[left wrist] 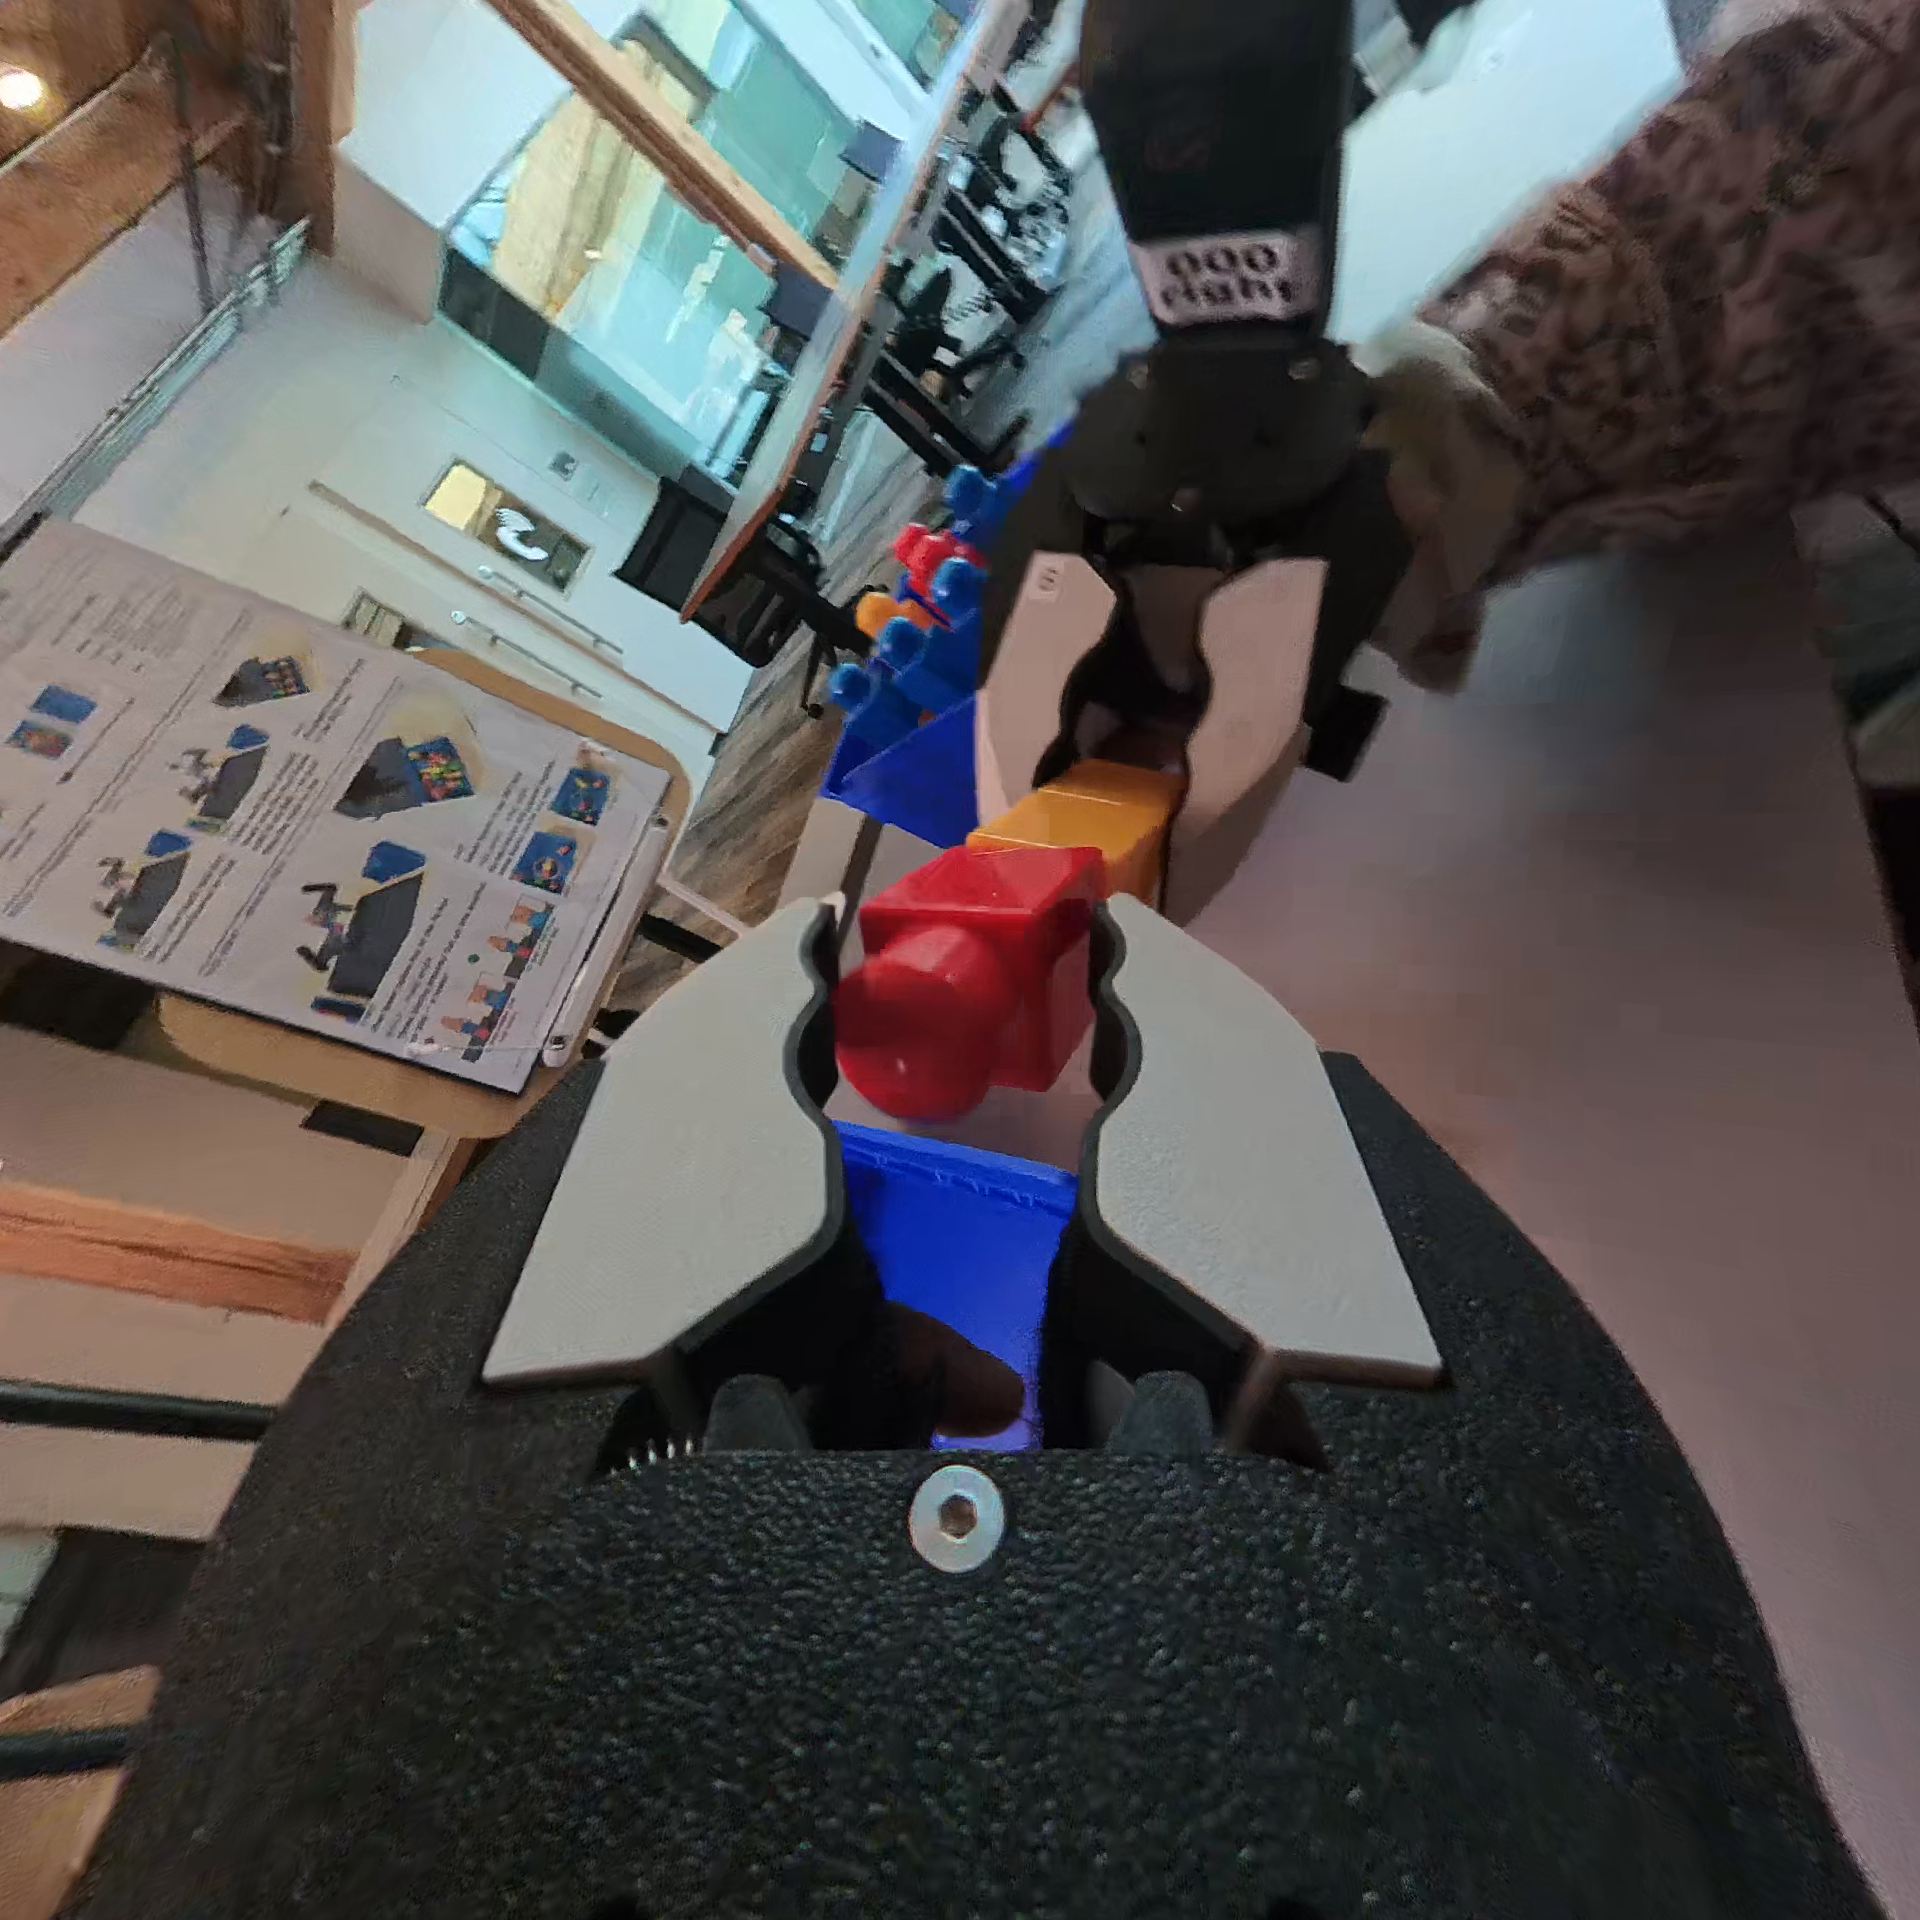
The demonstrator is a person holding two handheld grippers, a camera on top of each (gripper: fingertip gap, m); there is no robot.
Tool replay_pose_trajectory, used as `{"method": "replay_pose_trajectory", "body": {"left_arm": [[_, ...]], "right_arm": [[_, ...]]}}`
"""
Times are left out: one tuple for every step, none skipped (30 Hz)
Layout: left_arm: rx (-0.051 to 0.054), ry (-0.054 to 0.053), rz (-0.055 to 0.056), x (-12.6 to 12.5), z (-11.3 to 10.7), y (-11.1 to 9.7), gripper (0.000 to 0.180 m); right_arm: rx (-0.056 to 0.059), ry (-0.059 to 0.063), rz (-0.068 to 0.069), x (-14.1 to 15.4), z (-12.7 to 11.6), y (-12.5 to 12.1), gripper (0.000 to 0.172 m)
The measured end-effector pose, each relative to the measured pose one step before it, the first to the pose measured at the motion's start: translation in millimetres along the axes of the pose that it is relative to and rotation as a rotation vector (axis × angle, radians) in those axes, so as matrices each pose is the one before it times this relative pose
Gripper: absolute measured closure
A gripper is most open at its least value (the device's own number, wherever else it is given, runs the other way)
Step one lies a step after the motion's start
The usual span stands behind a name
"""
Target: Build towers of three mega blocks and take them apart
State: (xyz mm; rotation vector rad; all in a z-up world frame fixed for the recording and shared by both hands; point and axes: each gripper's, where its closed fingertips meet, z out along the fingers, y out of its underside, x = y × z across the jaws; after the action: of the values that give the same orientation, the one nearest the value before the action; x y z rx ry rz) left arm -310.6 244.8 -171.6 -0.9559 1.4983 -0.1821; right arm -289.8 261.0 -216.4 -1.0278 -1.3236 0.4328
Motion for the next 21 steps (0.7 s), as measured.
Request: {"method": "replay_pose_trajectory", "body": {"left_arm": [[0.0178, -0.0308, -0.0517, -6.82, -0.57, -0.88, 0.132], [0.0213, -0.0263, -0.0758, -7.15, -0.7, -0.3, 0.13], [0.0262, -0.0313, -0.0977, -8.49, -0.5, 0.15, 0.128], [0.0383, -0.0274, -0.1123, -7.98, 0.11, -0.36, 0.125], [0.0497, -0.02, -0.1242, -6.78, 0.72, -1.05, 0.123], [0.054, -0.0035, -0.125, -4.51, 0.95, -1.23, 0.12], [0.0548, 0.0076, -0.1222, -3.01, 0.95, -1.44, 0.117], [0.0577, 0.017, -0.1168, -1.97, 1.03, -2.03, 0.115], [0.053, 0.0337, -0.1069, 0.42, 1.49, -1.68, 0.114], [0.0276, 0.0377, -0.0949, 0.81, 1.69, 0.41, 0.111], [0.0119, 0.0164, -0.0806, -2.3, 1.17, 1.2, 0.11], [0.0133, -0.0048, -0.0622, -4.87, 0.68, 0.73, 0.111], [0.0066, 0.0002, -0.0376, -3.35, 0.4, 1.71, 0.115], [0.0, 0.0107, -0.0187, -0.83, 0.41, 2.57, 0.119], [-0.0054, 0.0068, -0.009, -0.26, 0.5, 3.11, 0.122], [-0.0124, 0.0007, -0.0028, -0.22, 1.07, 3.91, 0.122], [-0.0139, 0.0009, 0.0015, 0.27, 1.49, 3.72, 0.122], [-0.0143, -0.0025, 0.0029, -0.1, 1.45, 3.46, 0.124], [-0.01, 0.0054, 0.0054, 1.11, 0.85, 2.52, 0.135], [0.0025, 0.019, -0.0013, 2.89, -0.03, 0.71, 0.143], [0.0072, 0.0059, -0.0149, 0.3, -0.59, -0.32, 0.144]], "right_arm": [[0.0293, -0.0079, 0.0817, 1.68, 0.04, -0.58, 0.136], [0.0302, -0.0097, 0.0996, 2.44, 0.08, -0.65, 0.136], [0.0344, -0.0072, 0.1036, 2.94, 0.09, -1.29, 0.136], [0.0451, -0.0033, 0.0973, 2.97, -0.17, -2.93, 0.136], [0.0472, -0.0201, 0.096, 0.24, 0.23, -3.71, 0.136], [0.0318, -0.0335, 0.0928, -1.92, 0.98, -2.03, 0.136], [0.0185, -0.0139, 0.074, 0.03, 1.3, -0.57, 0.136], [0.0075, -0.0069, 0.0565, 0.66, 1.25, 0.99, 0.136], [-0.0018, -0.0221, 0.0508, -1.74, 1.44, 1.85, 0.136], [0.0038, -0.0245, 0.0498, -2.25, 1.13, 0.95, 0.136], [0.0137, -0.0201, 0.0456, -1.69, 0.65, -0.51, 0.136], [0.017, -0.0202, 0.0412, -1.41, 0.39, -1.27, 0.136], [0.0118, -0.0174, 0.0343, -1.22, 0.31, -0.81, 0.136], [-0.0001, -0.0131, 0.0238, -0.79, 0.4, 0.58, 0.136], [-0.0103, -0.0063, 0.0136, -0.28, 0.61, 1.97, 0.136], [-0.0165, 0.0041, 0.0036, 0.84, 0.92, 2.89, 0.136], [-0.0217, 0.0035, -0.0013, 0.54, 1.13, 3.59, 0.136], [-0.0224, 0.0008, 0.0012, 0.08, 1.39, 3.65, 0.136], [-0.014, 0.009, 0.0092, 1.11, 1.26, 2.33, 0.136], [-0.001, -0.0064, 0.0132, -0.64, 0.52, 0.55, 0.136], [0.0011, -0.0081, 0.0203, -0.9, 0.67, 0.3, 0.136]]}}
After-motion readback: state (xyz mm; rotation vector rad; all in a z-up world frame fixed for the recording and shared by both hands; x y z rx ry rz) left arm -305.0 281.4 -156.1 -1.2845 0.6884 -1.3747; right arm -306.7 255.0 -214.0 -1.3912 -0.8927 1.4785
